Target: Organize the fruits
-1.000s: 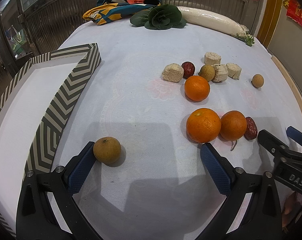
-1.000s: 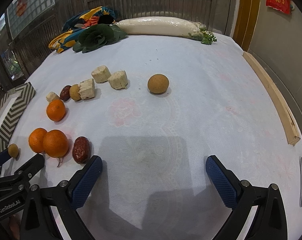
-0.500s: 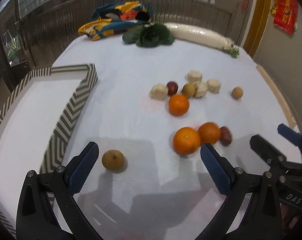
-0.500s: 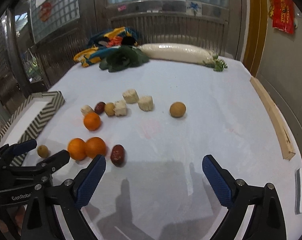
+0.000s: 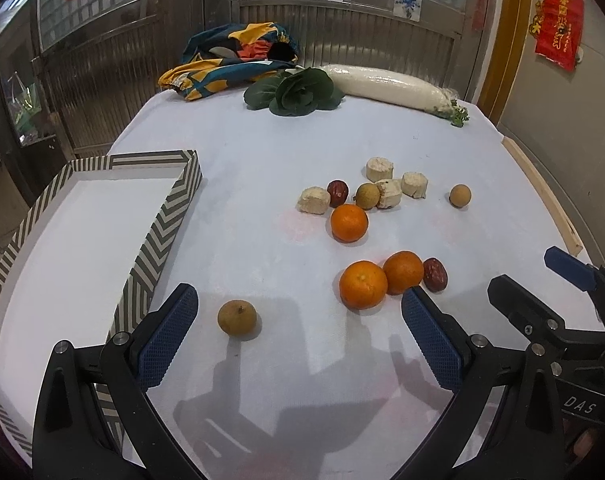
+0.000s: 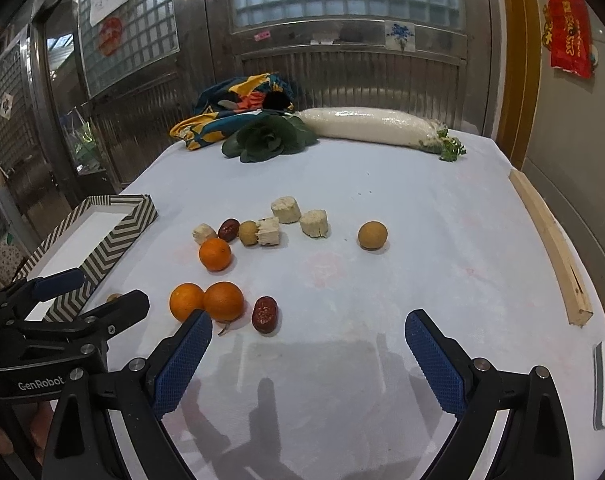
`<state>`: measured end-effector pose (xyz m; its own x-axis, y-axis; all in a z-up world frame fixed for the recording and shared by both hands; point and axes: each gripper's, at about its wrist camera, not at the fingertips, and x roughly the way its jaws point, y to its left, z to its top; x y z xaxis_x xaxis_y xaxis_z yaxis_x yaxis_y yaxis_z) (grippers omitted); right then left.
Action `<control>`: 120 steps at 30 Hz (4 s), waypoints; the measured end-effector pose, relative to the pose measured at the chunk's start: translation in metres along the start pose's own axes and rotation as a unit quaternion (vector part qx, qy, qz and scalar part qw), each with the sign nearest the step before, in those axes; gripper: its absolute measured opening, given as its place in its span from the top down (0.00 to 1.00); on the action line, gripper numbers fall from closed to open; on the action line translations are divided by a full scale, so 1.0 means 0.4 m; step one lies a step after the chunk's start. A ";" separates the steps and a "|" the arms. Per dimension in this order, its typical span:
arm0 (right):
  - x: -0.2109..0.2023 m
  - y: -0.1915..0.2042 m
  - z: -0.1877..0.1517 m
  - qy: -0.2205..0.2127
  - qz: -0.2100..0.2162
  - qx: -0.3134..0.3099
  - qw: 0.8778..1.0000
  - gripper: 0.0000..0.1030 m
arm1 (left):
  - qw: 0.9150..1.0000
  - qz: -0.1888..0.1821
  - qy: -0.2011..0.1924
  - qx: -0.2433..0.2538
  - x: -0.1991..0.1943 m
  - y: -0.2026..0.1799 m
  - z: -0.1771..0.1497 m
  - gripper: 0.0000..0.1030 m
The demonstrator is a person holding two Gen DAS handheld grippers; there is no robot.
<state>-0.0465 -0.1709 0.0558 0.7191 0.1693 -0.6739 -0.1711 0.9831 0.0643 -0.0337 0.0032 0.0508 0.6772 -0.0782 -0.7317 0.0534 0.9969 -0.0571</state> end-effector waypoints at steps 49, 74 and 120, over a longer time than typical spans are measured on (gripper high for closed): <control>0.061 -0.026 -0.025 0.040 0.041 -0.011 0.998 0.33 | 0.991 -0.067 0.057 0.102 0.128 -0.070 0.003 0.54; 0.201 0.146 0.047 0.103 0.117 -0.154 0.976 0.70 | 0.997 -0.042 0.055 0.041 0.080 0.029 -0.006 0.69; 0.330 0.591 0.259 0.079 0.214 -0.197 0.954 0.70 | 0.989 0.064 0.090 -0.096 0.109 0.510 0.189 0.70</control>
<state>0.0776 0.0909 0.0584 0.4215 0.5050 -0.7532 -0.6881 0.7191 0.0970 0.0623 0.2031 0.0584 0.5273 0.0323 -0.8491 -0.1759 0.9818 -0.0719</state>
